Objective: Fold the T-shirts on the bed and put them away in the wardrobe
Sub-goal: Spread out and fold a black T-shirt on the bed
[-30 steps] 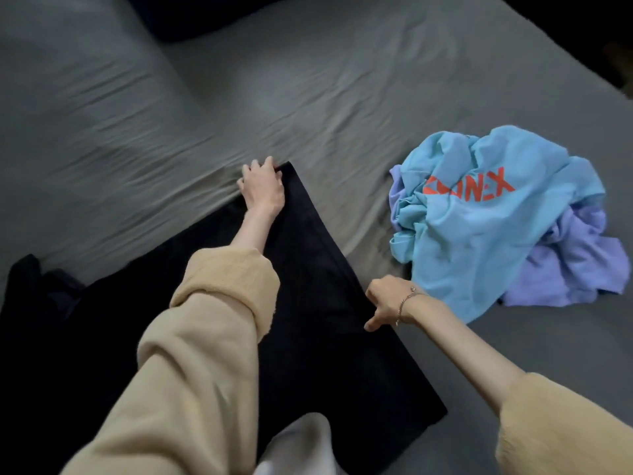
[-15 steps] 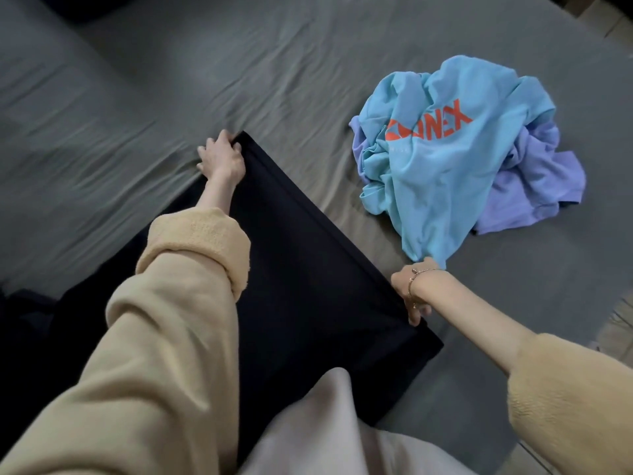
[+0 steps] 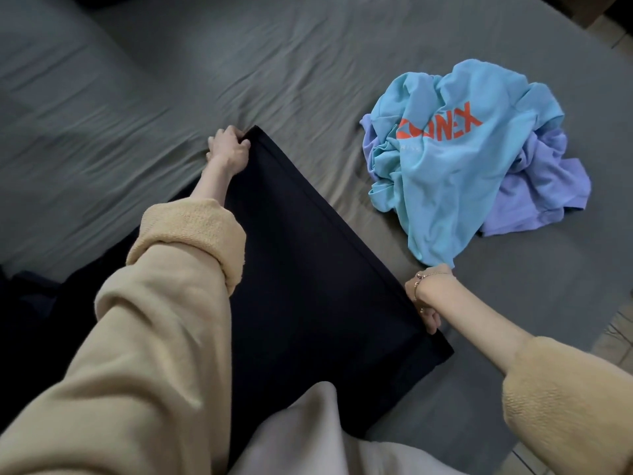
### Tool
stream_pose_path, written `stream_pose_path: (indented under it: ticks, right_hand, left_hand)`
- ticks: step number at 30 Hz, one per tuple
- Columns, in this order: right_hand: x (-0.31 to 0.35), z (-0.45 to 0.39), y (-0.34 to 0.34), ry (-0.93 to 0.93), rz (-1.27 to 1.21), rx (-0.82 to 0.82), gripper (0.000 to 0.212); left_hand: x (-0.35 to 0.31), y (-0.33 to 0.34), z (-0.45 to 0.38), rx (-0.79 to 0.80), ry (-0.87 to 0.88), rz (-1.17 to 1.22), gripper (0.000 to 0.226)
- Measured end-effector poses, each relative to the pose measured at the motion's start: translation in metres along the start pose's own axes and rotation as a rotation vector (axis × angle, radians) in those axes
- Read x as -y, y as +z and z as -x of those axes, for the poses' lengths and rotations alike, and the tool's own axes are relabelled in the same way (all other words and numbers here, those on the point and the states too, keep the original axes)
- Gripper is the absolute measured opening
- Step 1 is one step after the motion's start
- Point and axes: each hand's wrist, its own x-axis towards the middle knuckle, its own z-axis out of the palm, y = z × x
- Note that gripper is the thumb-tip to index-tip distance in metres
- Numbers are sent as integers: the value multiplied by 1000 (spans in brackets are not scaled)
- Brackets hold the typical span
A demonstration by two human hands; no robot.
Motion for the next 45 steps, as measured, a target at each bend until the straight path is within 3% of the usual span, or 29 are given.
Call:
stream_pose_path:
  ticks: [1, 5, 8, 12, 17, 25, 30, 35, 38, 42, 45]
  right_hand:
    - [1, -1, 3, 11, 8, -5, 18]
    - [2, -9, 5, 63, -48, -27, 15]
    - [9, -16, 3, 111, -100, -83, 34]
    - [19, -11, -20, 210, -140, -230, 15]
    - [39, 16, -81, -15, -164, -558, 48]
    - [152, 38, -173, -335, -98, -902, 32]
    - [208, 49, -222, -478, -36, -1172, 31]
    - [249, 53, -274, -604, -174, -869, 40]
    - [275, 64, -289, -573, -324, -700, 50]
    - [304, 65, -304, -415, -218, -661, 46]
    - [318, 53, -314, -346, -222, -661, 32]
  left_hand:
    - [0, -1, -1, -14, -5, 10, 37]
    - [-5, 5, 3, -85, -22, 6, 35]
    - [-4, 8, 17, -159, 38, 26, 34]
    - [27, -7, 50, -308, 103, -57, 38]
    - [103, -45, 103, -303, -3, -100, 38]
    - [257, -116, 174, -274, -287, -213, 43]
    - [315, -130, 185, -412, -540, 16, 49]
    - [349, -146, 172, -261, -607, 131, 64]
    - [367, -155, 164, -170, -605, 261, 48]
    - [389, -160, 165, -138, -545, 558, 17]
    - [401, -163, 168, -238, -557, 786, 26]
